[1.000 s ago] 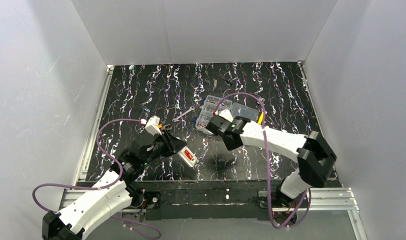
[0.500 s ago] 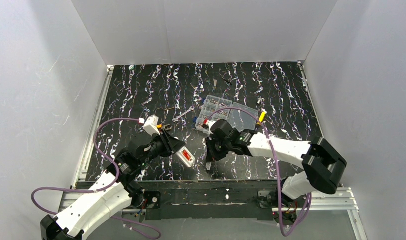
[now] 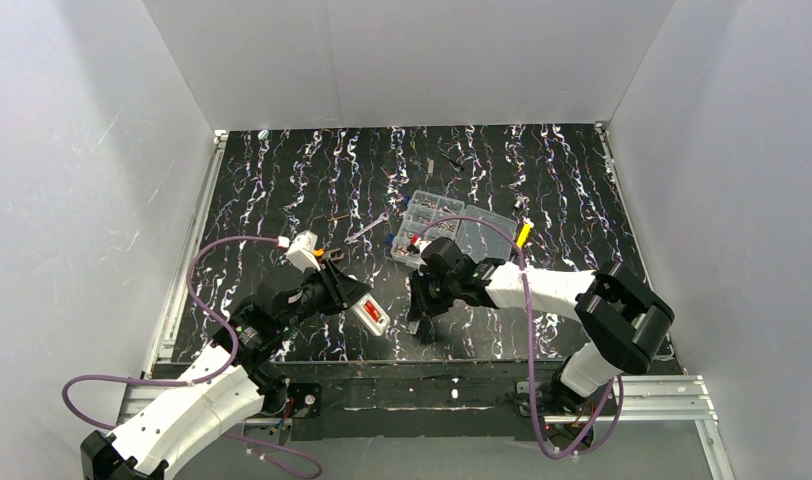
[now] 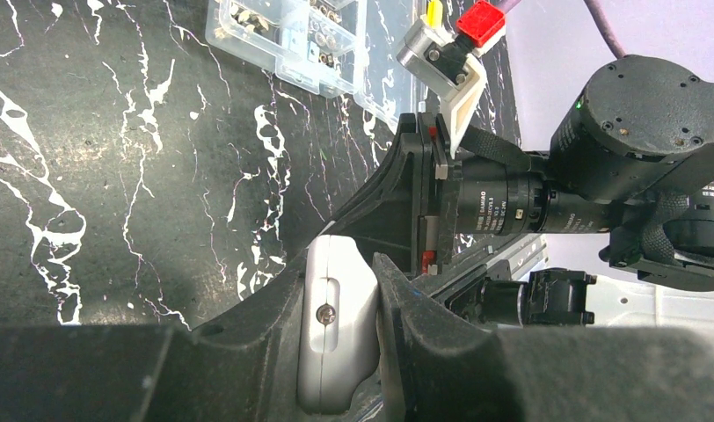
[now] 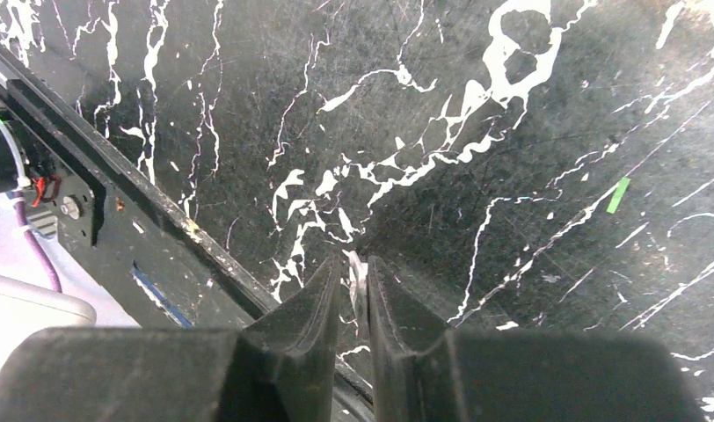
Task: Load the batteries into the remote control
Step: Adjust the battery cover at the center of the board.
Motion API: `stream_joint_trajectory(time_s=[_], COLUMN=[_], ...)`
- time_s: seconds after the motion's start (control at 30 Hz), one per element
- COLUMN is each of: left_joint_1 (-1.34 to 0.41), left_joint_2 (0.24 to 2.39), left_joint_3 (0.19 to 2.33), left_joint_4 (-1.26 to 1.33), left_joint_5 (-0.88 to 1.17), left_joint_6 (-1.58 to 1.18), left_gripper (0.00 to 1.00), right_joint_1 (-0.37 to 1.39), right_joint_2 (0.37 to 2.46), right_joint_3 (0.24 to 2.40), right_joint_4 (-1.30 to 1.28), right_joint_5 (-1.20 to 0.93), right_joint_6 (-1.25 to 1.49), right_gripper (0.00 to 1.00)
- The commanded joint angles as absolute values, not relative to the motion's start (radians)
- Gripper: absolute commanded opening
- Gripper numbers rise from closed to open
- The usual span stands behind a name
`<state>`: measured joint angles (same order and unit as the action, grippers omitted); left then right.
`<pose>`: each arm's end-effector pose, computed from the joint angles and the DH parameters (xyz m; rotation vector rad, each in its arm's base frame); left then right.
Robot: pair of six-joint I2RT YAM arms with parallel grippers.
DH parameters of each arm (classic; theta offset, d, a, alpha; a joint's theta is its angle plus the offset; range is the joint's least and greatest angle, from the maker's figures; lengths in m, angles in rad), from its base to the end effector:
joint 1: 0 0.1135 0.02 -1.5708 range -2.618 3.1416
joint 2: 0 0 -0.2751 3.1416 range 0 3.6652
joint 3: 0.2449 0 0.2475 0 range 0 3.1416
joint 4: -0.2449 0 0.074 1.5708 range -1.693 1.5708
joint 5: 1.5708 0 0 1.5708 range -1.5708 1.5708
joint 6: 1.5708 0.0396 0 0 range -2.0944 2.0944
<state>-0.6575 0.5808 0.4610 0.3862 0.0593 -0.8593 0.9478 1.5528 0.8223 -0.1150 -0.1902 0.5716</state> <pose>0.1134 -0.0905 0.3252 -0.0886 1.4257 -1.3162 0.1741 0.2552 0.1886 -0.5806 2.5452 0.8622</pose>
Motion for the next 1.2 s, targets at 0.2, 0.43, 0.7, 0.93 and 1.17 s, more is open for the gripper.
stream_joint_trajectory(time_s=[0.2,0.43,0.7,0.93,1.17], left_joint_1=[-0.653,-0.654,-0.654,-0.654,-0.653], left_joint_2=[0.561,0.564,0.562,0.559,0.558], left_joint_3=[0.492,0.495,0.495,0.496,0.504], left_joint_4=[0.401,0.401,0.399,0.396,0.378], left_joint_5=[0.054,0.055,0.057,0.058,0.064], left_joint_6=[-0.855,-0.854,-0.852,-0.845,-0.825], left_gripper=[0.0,0.0,0.0,0.0,0.0], right_joint_1=[0.917,0.896,0.893,0.897,0.909], right_joint_2=[1.527,1.479,1.441,1.433,1.51], right_joint_3=[0.831,0.845,0.861,0.837,0.847], right_joint_4=[-0.164,-0.241,-0.321,-0.404,-0.412], right_joint_5=[-0.117,-0.024,-0.005,0.055,0.093], right_joint_6=[0.518,0.499,0.527,0.698,0.757], right_gripper=[0.44,0.54,0.53,0.15,0.01])
